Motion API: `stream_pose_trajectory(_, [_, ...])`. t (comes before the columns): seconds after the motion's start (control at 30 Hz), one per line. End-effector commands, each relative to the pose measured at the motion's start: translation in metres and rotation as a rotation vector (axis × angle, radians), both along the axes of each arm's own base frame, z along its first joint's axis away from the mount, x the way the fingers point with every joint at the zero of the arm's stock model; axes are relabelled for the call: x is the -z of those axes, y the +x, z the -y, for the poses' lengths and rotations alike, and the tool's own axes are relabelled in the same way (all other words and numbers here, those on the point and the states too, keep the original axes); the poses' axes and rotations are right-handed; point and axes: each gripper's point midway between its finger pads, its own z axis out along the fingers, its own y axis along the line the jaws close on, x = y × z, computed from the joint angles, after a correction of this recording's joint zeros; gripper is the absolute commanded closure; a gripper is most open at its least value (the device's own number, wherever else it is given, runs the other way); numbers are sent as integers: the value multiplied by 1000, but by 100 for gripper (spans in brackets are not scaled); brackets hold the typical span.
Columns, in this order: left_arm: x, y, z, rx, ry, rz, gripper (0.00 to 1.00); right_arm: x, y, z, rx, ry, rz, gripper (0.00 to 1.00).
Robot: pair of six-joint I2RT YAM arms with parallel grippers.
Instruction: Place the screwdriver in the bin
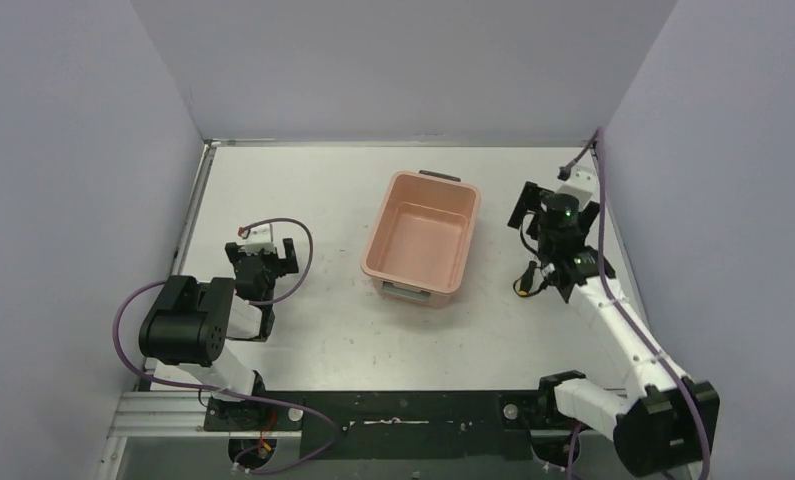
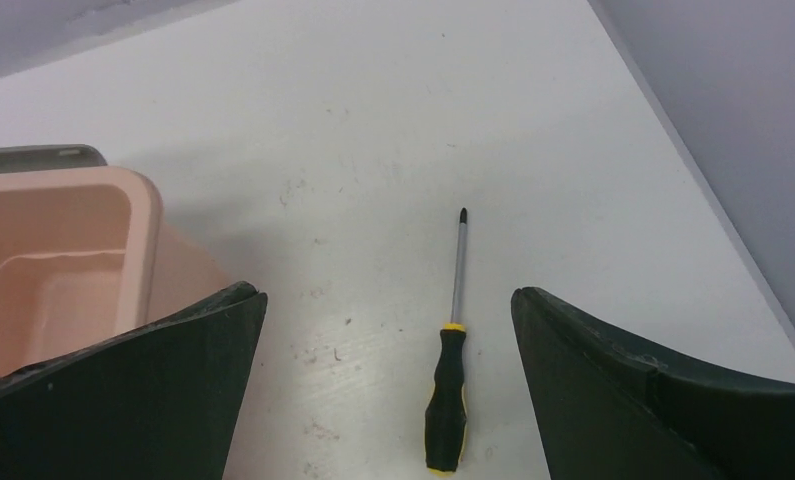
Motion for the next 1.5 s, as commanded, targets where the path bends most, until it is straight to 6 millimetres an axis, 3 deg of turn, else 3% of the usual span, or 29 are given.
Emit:
stream_pose_trajectory(0.0, [-16, 8, 2, 3, -6, 58, 3, 55, -1, 9, 65, -35, -343, 0])
stream_pose_trajectory(0.2, [-16, 8, 2, 2, -5, 57, 3, 116, 9, 10, 50, 53, -504, 0])
stream_pose_trajectory(0.33, [-16, 8, 2, 2, -5, 58, 3, 163, 0, 10, 29, 133, -607, 0])
stream_pose_trajectory(0.43, [-16, 8, 2, 2, -6, 58, 3, 190, -7, 10, 24, 148, -661, 6])
stream_pose_trajectory(0.5, [-16, 8, 2, 1, -6, 57, 3, 204, -13, 10, 22, 159, -693, 14])
stream_pose_trajectory(0.57, [-16, 8, 2, 1, -4, 58, 3, 214, -17, 11, 25, 165, -712, 28])
stream_pose_trajectory(0.7, [-16, 8, 2, 2, -4, 56, 3, 216, -20, 15, 33, 156, -719, 75])
stream_pose_trajectory(0.8, [-16, 8, 1, 0, -4, 57, 3, 199, -14, 17, 32, 138, -695, 100])
stream_pose_trajectory(0.9, [-17, 9, 2, 1, -5, 59, 3, 165, -5, 21, 38, 120, -644, 100])
stream_pose_trajectory(1.07, [-17, 8, 2, 2, -4, 58, 3, 91, 2, 21, 36, 124, -521, 100])
stream_pose_trajectory(1.2, [-16, 8, 2, 1, -4, 58, 3, 37, 4, 11, 4, 143, -433, 100])
stream_pose_trajectory(1.3, [-16, 8, 2, 2, -4, 58, 3, -3, 9, -18, -58, 166, -347, 100])
stream_pose_trajectory(1.47, [-16, 8, 2, 2, -5, 56, 3, -46, 17, -102, -211, 223, -228, 100])
